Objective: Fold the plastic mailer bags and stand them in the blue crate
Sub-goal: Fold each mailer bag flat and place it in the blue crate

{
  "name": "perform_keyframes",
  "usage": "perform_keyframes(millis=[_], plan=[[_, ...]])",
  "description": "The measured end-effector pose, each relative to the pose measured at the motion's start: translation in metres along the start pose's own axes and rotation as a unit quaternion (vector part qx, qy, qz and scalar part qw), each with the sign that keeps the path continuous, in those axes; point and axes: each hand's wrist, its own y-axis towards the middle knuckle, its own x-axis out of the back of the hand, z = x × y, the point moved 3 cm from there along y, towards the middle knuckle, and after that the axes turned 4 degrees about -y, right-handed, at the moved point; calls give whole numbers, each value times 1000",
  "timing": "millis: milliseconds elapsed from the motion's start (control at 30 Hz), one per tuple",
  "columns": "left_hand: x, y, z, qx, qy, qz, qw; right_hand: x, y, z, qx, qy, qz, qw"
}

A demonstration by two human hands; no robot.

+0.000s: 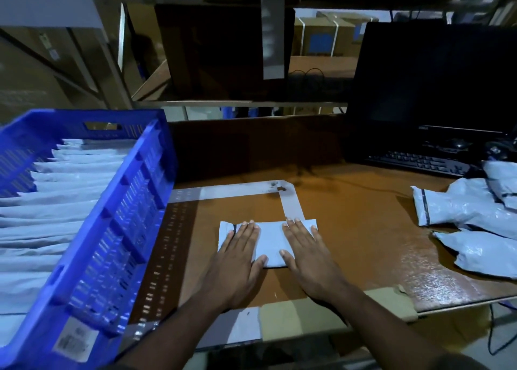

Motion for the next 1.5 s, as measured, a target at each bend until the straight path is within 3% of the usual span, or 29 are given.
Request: perform_keyframes(millis=[133,367,467,567,700,833,900,1000,1167,1267,1400,1500], plan=[[8,1,13,41,-4,-9,999,4,1,-5,-1,23,-9,1000],[23,-11,25,36,7,8,999,10,-25,-20,-69,93,-29,993],[33,-15,33,64,-54,-42,996,12,-42,-22,-54,113,-44,991],[40,-25,32,24,-110,-46,993,5,-56,-18,-41,143,-42,988],[34,-41,26,-12,-80,13,997,10,-60,-10,-71,173,-100,977],[37,-45,25,4,-110,-6,994,19,-66,-2,-93,143,-131,977],[45,-45,23,-3,-119,-52,991,29,-69,1,-101,141,-155,973],[72,-46,16,-1,-149,-144,978,52,-70,7,-119,186,-192,956],[143,-52,-10,47,-233,-229,944,92,-65,20,-103,284,-224,927],[188,-58,-19,53,-252,-236,937,107,-59,32,-64,336,-186,921],[239,-72,-25,60,-277,-225,932,129,-49,56,-12,438,-187,879],[267,-89,-25,60,-354,-235,903,142,-41,82,39,484,-155,860]])
